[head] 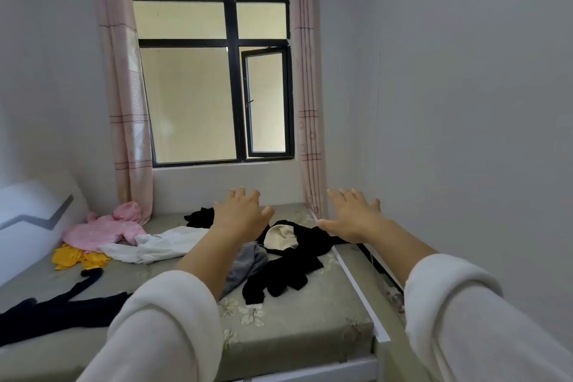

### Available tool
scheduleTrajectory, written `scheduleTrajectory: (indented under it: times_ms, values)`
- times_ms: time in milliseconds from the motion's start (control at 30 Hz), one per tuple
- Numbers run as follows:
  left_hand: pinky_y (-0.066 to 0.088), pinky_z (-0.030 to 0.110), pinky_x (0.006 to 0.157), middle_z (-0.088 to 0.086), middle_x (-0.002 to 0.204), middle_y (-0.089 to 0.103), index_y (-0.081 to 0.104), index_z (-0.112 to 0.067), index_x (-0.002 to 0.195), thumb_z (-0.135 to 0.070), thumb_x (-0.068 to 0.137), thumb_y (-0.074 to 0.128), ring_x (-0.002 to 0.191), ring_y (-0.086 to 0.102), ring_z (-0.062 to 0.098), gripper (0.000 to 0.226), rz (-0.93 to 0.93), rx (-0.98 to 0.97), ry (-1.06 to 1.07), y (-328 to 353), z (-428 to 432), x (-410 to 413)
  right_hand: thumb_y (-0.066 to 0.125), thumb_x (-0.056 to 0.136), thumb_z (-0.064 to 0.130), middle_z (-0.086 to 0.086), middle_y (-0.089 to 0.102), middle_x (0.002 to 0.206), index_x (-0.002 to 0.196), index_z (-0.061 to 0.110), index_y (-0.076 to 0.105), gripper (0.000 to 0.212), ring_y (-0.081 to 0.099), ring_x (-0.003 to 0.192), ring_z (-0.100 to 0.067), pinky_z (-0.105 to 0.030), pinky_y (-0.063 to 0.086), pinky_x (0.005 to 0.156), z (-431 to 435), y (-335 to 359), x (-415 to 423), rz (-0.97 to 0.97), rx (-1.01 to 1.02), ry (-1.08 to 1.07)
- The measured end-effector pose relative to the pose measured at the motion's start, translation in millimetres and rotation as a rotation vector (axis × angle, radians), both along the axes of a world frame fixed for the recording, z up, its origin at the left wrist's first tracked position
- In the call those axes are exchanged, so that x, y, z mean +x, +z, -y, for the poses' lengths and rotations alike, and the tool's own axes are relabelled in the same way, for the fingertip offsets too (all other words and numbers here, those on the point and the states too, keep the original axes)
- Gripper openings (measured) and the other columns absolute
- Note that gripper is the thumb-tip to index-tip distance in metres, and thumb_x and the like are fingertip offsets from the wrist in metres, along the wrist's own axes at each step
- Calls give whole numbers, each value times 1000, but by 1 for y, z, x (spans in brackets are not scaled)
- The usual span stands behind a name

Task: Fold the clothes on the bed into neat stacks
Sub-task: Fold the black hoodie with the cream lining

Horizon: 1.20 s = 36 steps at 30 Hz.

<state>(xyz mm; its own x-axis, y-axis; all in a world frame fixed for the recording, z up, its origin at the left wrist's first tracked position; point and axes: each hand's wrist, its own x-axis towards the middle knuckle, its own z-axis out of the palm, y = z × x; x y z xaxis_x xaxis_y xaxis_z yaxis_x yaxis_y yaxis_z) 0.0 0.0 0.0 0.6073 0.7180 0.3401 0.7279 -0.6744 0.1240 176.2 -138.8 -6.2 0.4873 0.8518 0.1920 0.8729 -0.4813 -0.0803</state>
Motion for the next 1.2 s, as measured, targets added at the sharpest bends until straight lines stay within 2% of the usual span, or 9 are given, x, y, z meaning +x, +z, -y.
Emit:
scheduleTrajectory:
  times_ms: [333,600,900,1200]
  values:
    - [35,48,103,8,144,38,39,-17,138,-42,94,35,133,31,26,51,29,27,-55,-13,-47,93,41,91,58,-3,14,159,152,23,6,79,9,146,-26,-58,13,112,-35,-16,86,34,2,-45]
    - [40,44,99,8,139,44,44,-15,132,-43,94,37,126,40,26,48,123,-13,-137,-38,-65,248,41,92,56,-6,27,152,149,18,21,71,25,138,-26,-53,24,107,-60,-30,229,81,48,-102]
    - [38,46,97,8,136,45,47,-15,128,-40,93,40,124,39,28,44,70,-87,-201,-85,-109,403,42,92,54,-6,29,150,146,18,26,67,26,136,-26,-50,26,105,-93,-80,381,18,-24,-151]
    - [36,47,97,8,137,44,45,-14,130,-40,93,40,126,37,28,45,18,-146,-178,-138,-204,532,45,91,52,-6,29,150,146,18,25,67,27,135,-27,-50,27,104,-169,-139,519,-7,-110,-134]
